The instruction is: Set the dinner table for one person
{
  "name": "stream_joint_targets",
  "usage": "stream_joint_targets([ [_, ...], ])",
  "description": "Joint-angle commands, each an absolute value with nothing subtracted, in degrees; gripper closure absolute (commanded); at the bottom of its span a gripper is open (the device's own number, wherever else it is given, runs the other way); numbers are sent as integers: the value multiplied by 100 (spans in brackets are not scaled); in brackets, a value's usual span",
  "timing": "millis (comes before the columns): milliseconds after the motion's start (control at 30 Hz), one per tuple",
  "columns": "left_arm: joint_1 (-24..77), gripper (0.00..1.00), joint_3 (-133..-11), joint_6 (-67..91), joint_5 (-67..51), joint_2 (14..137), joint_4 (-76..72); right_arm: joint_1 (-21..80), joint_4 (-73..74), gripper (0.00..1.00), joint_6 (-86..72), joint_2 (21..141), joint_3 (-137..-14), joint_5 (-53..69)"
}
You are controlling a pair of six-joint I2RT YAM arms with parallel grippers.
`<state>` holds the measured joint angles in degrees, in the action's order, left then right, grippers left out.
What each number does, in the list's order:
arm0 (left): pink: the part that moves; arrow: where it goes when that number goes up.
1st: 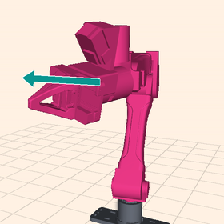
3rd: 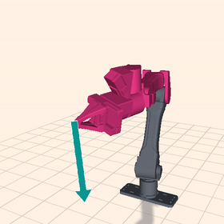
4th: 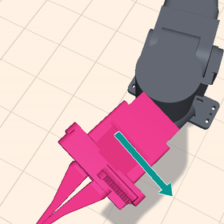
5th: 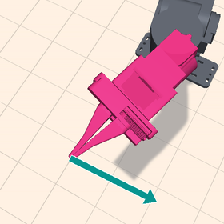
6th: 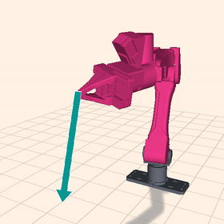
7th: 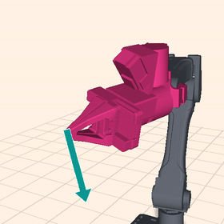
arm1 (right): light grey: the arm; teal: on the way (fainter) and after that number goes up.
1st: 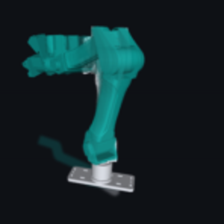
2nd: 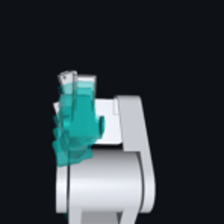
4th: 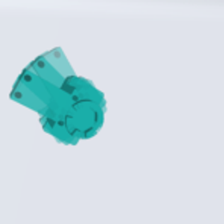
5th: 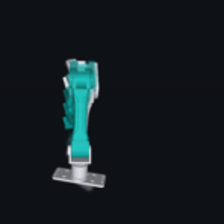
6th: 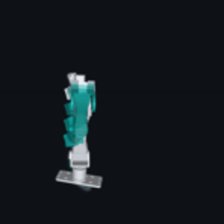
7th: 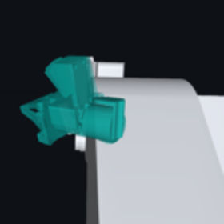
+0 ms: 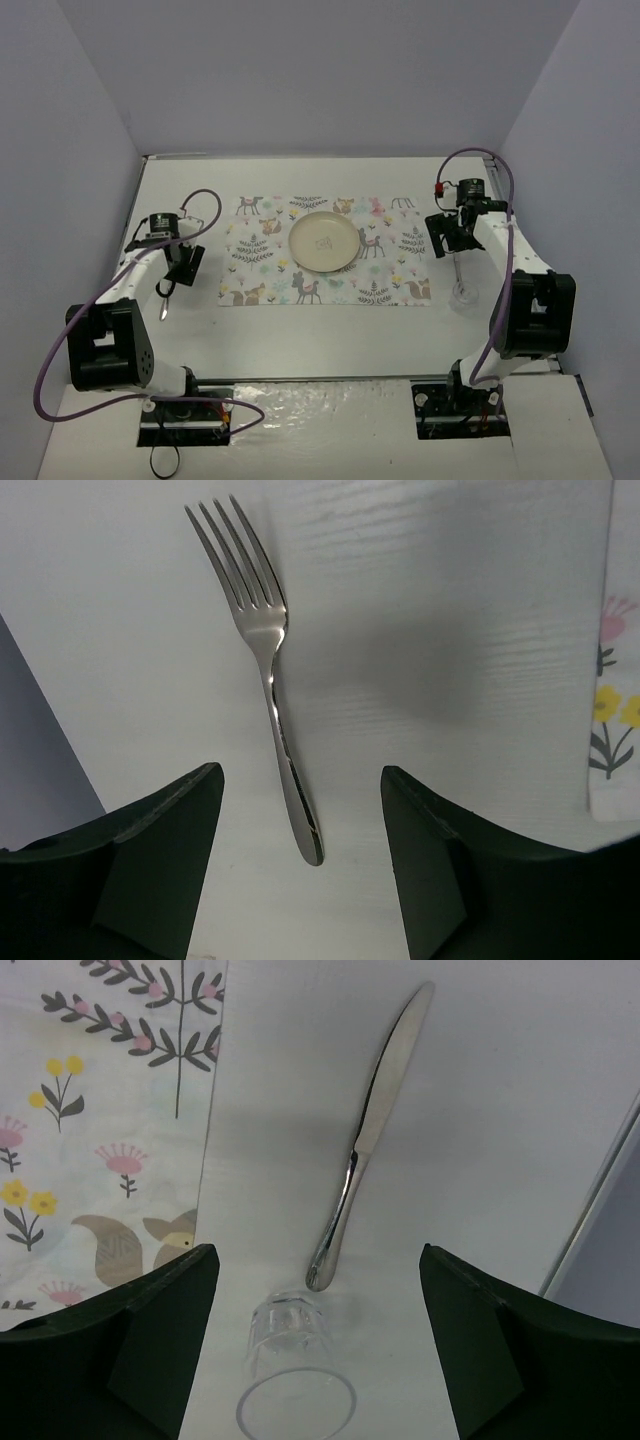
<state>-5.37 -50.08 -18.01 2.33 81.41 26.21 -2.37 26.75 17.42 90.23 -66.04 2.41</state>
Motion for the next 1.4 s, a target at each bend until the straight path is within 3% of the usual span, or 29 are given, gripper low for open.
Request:
stream_joint_targets([
  [0,-541,39,-4883,-1942,488,7974,2409,-291,2403,19,1629,8686,-6594,100],
  [167,-552,39,-4803,-2011,450,7903,2382,-330,2597,18,1728,8509,-6635,18],
  [300,-554,39,-4822,-2209,195,7730,2546,-392,3351,31,2454,8175,-6966,553],
  [433,-550,39,-4788,-2555,-308,7427,2735,-387,4780,26,3306,7929,-7419,698],
  [567,-536,39,-4763,-2592,-387,7366,2690,-413,5468,20,3853,7617,-7098,175],
  [1033,-530,39,-4562,-2452,-88,7383,2415,-514,4832,20,3806,7946,-6170,160],
  [1367,-536,39,-4553,-2390,-96,7366,2408,-804,4328,31,3620,8726,-6300,19],
])
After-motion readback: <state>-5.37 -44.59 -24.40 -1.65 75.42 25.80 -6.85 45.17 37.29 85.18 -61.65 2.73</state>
